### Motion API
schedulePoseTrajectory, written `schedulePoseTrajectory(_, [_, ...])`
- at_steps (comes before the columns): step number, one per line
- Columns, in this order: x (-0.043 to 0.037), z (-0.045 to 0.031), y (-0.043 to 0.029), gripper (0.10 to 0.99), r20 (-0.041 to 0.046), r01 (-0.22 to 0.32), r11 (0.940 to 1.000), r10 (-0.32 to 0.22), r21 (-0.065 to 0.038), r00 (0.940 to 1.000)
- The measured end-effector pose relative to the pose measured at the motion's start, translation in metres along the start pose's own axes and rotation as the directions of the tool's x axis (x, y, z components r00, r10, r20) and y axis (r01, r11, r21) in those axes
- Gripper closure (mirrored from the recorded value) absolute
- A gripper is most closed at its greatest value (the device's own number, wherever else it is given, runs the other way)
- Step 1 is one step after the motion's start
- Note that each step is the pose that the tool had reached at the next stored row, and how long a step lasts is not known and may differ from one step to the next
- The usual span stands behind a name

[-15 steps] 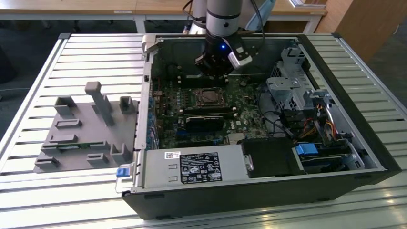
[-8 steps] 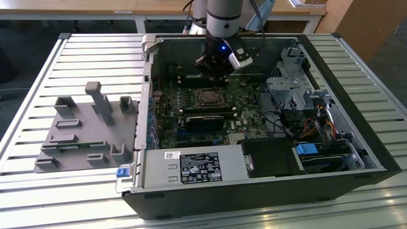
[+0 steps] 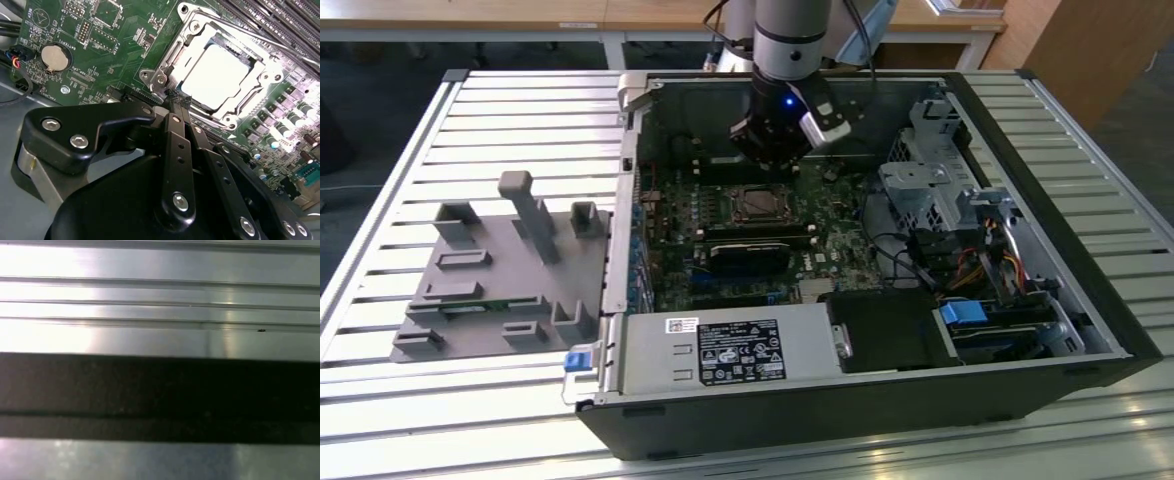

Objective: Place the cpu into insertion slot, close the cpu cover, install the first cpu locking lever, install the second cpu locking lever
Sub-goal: 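Install the second cpu locking lever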

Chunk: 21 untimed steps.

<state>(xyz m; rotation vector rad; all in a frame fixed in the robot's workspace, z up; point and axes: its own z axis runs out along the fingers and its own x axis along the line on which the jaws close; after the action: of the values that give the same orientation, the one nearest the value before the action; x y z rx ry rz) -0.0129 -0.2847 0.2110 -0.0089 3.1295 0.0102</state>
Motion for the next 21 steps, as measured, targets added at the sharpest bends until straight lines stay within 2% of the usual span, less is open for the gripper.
schedulePoseTrajectory(21, [0.0001, -0.0001, -0.0104, 0.965, 0.0000, 0.000, 1.0000, 0.000, 0.000, 1.0000])
